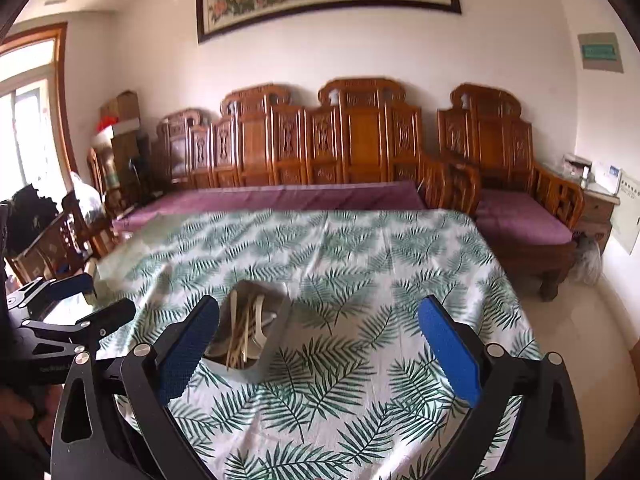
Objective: Organize utensils
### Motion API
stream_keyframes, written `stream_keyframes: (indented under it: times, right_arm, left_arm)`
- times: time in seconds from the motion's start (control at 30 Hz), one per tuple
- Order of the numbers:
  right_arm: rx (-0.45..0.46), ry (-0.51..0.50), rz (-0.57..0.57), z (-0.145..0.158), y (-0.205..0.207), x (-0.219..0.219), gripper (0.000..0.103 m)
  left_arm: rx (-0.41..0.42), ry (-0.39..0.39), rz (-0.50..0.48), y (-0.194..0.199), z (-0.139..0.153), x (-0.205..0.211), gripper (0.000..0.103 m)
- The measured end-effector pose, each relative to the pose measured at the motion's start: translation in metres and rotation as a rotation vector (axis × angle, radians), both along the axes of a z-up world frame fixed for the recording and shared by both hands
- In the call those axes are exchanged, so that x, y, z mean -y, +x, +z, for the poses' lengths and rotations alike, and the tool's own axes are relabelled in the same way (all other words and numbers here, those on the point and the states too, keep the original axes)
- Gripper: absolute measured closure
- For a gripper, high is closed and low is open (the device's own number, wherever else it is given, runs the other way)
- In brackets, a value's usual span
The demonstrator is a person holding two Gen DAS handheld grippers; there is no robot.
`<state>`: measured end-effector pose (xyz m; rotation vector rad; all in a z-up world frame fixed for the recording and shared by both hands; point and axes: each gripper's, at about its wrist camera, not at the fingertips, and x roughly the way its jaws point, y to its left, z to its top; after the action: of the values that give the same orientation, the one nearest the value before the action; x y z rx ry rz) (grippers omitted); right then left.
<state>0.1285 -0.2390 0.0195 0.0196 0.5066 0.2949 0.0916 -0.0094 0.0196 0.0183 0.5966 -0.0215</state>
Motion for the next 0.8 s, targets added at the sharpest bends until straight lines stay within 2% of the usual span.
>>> stream_keyframes:
  times: [0.27,0.8]
  right_arm:
    - [0.085,0.014,-0.020,0.029,-0.037,0.008,0.003]
    - [0.090,0.024,-0.032,0.029,-0.054,0.015,0.003]
  left_arm:
    - [0.071,0.010,0.004,-0.032,0.028,0.006,0.008]
    - [0.109,0.021,0.014,-0.052,0.034,0.015,0.008]
